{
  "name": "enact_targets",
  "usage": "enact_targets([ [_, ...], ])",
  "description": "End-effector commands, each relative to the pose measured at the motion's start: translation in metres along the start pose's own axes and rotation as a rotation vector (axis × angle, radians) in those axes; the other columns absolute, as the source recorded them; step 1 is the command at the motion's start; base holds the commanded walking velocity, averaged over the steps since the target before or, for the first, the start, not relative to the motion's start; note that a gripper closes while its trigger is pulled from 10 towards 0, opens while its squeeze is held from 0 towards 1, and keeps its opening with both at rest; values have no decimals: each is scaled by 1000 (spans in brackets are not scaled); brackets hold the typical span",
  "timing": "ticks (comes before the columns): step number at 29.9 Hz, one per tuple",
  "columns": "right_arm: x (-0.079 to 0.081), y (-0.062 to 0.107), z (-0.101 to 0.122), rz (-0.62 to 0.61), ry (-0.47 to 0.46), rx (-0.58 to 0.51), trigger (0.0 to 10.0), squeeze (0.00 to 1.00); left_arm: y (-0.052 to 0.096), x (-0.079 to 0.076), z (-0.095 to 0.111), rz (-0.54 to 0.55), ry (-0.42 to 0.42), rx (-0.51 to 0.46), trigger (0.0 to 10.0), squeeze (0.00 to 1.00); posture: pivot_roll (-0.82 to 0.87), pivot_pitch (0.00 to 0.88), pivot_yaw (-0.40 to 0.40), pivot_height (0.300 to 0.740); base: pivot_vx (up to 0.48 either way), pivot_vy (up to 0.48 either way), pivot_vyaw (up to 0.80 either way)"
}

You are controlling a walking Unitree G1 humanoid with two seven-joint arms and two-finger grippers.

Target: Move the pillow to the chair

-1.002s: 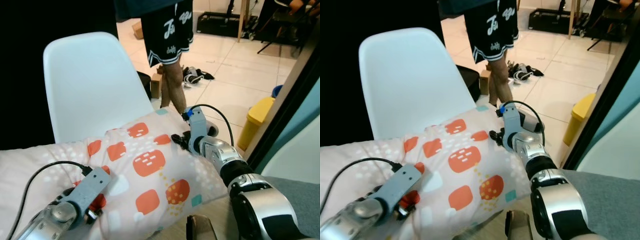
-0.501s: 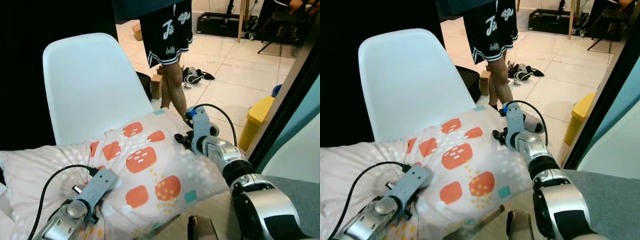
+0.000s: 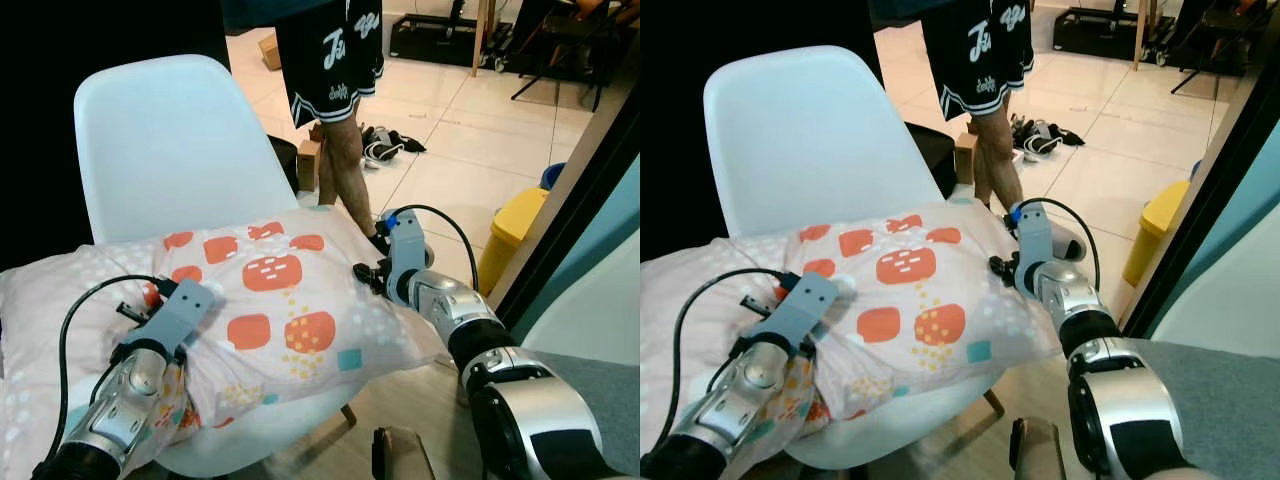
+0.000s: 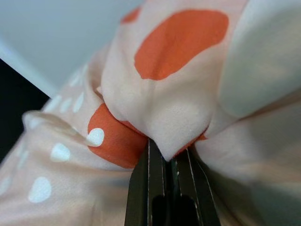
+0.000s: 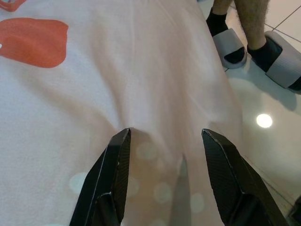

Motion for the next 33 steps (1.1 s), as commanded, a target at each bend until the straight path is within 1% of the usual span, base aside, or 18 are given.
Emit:
enact_targets([
  [1, 7, -2, 0, 15, 7, -1, 10000, 0, -5, 10, 8, 31, -8, -57, 0, 0, -18, 124, -9, 538, 0, 0, 0],
  [5, 10, -3, 0, 22, 9, -1, 10000, 0, 2, -20, 3, -116, 174, -50, 0, 0, -15, 126, -7, 538, 0, 0, 0],
  [6, 10, -3, 0, 22, 9, -1, 10000, 0, 7, -34, 4, -188, 255, -55, 5922, 0, -15, 126, -7, 538, 0, 0, 0],
  [8, 10, -3, 0, 22, 9, -1, 10000, 0, 7, -34, 4, -188, 255, -55, 5922, 0, -15, 126, -7, 538, 0, 0, 0],
  [9, 10, -3, 0, 21, 11, -1, 10000, 0, 12, -46, 4, -251, 322, -43, 10000, 737, -17, 127, -5, 538, 0, 0, 0],
  [10, 10, -3, 0, 21, 11, -1, 10000, 0, 12, -46, 4, -251, 322, -43, 10000, 737, -17, 127, -5, 538, 0, 0, 0],
  [11, 9, -3, 0, 20, 11, 0, 10000, 0, 15, -50, 4, -265, 298, -50, 10000, 1000, -16, 127, -7, 538, 0, 0, 0],
  [13, 9, -2, -1, 19, 10, 0, 10000, 0, 15, -47, 5, -244, 246, -65, 10000, 1000, -15, 128, -6, 538, 0, 0, 0],
  [15, 9, -2, -1, 22, 5, -3, 10000, 0, 9, -15, 13, -65, 37, -107, 10000, 1000, -13, 127, -2, 538, 0, 0, 0],
  [16, 9, -2, -1, 22, 5, -3, 10000, 0, 9, -15, 13, -65, 37, -107, 10000, 1000, -13, 127, -2, 538, 0, 0, 0],
  [18, 9, -2, 4, 25, -4, -32, 10000, 0, 8, 14, 33, 78, -104, -166, 10000, 1000, -12, 127, -2, 538, 0, 0, 0],
  [21, 7, -2, 11, 7, -43, -69, 10000, 0, 9, 33, 64, 159, -177, -253, 10000, 1000, -2, 126, -8, 538, 0, 0, 0],
  [24, 6, -2, 14, 1, -56, -85, 10000, 0, 10, 37, 80, 176, -188, -302, 10000, 1000, 2, 125, -9, 538, 0, 0, 0],
  [27, 3, 0, 28, -15, -87, -171, 10000, 0, 14, 31, 112, 158, -99, -401, 10000, 1000, -1, 123, -6, 542, 0, 0, 0],
  [29, -1, 2, 38, -35, -98, -229, 10000, 0, 14, 18, 122, 89, 140, -404, 10000, 1000, -3, 120, -7, 552, 0, 0, 0],
  [30, -2, 3, 42, -44, -105, -253, 10000, 0, 13, 9, 117, 53, 283, -374, 10000, 0, -3, 119, -5, 557, 0, 0, 0],
  [31, -4, 4, 45, -53, -125, -284, 10000, 0, 11, -2, 105, 22, 403, -303, 10000, 0, -8, 117, -3, 561, 0, 0, 0],
  [33, -5, 5, 47, -59, -140, -303, 10000, 0, 10, -9, 97, 5, 472, -255, 10000, 0, -8, 117, -3, 571, 0, 0, 0],
])
Point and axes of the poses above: a point about 5 cm out from each wrist's last joint towards the gripper, its own y axis pointing back from the gripper into the wrist, its own z axis along the axis of the wrist's last joint, x = y × z, the point moved 3 cm from there along -y, pointing out of the wrist towards the gripper, and after that the axes turned 14 degrees about y, right-handed, at the moved point
